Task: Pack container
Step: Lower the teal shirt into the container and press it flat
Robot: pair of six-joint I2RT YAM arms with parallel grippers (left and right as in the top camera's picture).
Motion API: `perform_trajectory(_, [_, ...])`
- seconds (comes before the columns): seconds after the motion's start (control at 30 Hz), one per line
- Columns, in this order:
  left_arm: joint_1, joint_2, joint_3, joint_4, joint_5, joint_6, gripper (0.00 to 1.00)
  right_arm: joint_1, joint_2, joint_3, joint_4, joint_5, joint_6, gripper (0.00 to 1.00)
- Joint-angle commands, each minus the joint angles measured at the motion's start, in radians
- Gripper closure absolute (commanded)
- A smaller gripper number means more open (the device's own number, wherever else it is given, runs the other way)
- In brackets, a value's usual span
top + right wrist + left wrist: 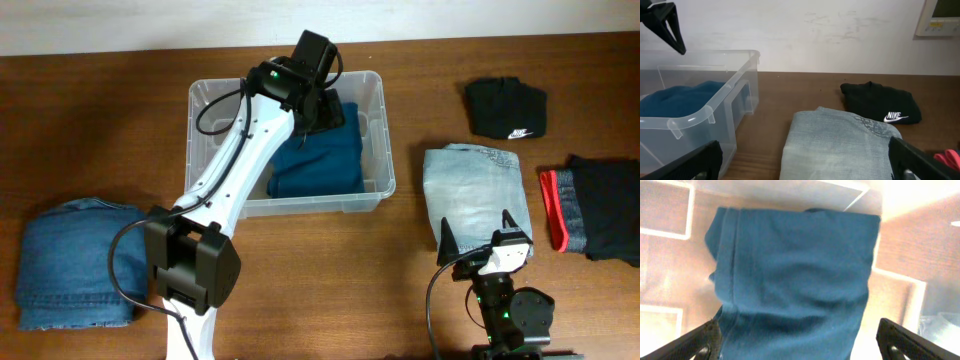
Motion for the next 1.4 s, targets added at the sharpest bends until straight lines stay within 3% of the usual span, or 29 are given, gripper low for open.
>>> perform_trajectory(0.0, [0.001, -0.002, 0.022, 0.006, -0.014, 0.089, 0.04, -0.008, -0.008, -0.007, -0.001, -0.015, -0.003, 0.01])
perform_trajectory(0.03, [0.006, -0.002, 0.022, -0.003, -0.032, 0.089, 0.07, -0.008, -0.008, -0.007, -0.001, -0.015, -0.003, 0.02])
perform_trajectory(0.1, [0.014, 0.0, 0.021, -0.027, -0.066, 0.089, 0.24, -0.008, -0.008, -0.007, -0.001, -0.015, -0.003, 0.01])
perform_trajectory(0.2, [0.026, 0.003, 0.021, -0.055, -0.08, 0.097, 0.57, -0.008, -0.008, -0.007, -0.001, -0.015, -0.003, 0.02])
perform_trajectory(0.37, [0.026, 0.044, 0.021, -0.103, -0.08, 0.145, 0.97, -0.008, -0.008, -0.007, -0.001, -0.015, -0.003, 0.01])
perform_trajectory(0.93, [0.026, 0.258, 0.021, -0.128, -0.07, 0.145, 0.99, -0.008, -0.008, -0.007, -0.001, -0.015, -0.003, 0.02])
perform_trajectory(1.13, [0.022, 0.258, 0.021, -0.048, 0.098, 0.202, 0.99, -0.008, -0.008, -0.007, -0.001, -0.015, -0.003, 0.01])
perform_trajectory(1.37, [-0.003, 0.258, 0.021, -0.029, 0.105, 0.202, 0.99, -0.008, -0.008, -0.007, -0.001, -0.015, -0.003, 0.02])
